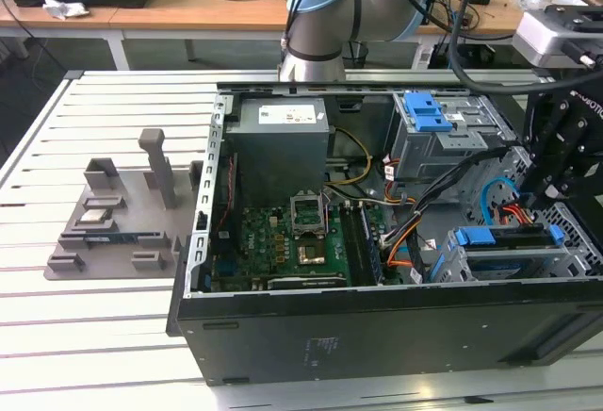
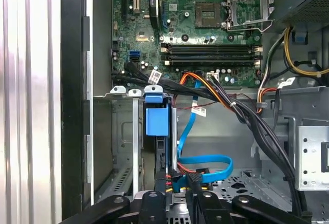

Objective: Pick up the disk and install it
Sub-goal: 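Insert the second disk wire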

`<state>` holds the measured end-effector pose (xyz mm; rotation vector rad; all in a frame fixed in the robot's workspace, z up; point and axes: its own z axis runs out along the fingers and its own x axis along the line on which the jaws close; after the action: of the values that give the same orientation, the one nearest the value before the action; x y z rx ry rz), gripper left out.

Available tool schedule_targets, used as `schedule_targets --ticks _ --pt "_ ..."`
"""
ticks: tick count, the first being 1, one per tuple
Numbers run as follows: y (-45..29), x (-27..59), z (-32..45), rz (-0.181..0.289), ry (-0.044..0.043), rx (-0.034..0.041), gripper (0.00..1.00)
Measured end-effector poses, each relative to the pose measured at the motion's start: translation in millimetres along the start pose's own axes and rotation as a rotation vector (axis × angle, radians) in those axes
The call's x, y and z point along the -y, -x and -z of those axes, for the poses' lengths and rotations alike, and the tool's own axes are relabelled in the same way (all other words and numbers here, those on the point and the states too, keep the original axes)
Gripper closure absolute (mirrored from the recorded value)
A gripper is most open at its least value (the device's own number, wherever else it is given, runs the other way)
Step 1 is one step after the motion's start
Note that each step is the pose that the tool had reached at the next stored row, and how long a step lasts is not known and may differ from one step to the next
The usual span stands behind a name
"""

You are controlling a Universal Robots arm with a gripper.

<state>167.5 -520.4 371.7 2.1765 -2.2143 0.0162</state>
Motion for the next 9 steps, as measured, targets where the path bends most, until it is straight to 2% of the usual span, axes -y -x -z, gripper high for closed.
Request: schedule_targets --ticks 2,3,6,9 --pt "0.0 0.0 -0.1 0.0 0.0 0.0009 0.72" --pt "0.0 0.0 0.0 0.0 0.0 0.0011 0.84" --pt "-0.4 0.0 0.0 0.0 0.0 0.0015 0.84" --pt "-6.1 -1.4 -1.1 0.001 -0.0001 0.0004 0.84"
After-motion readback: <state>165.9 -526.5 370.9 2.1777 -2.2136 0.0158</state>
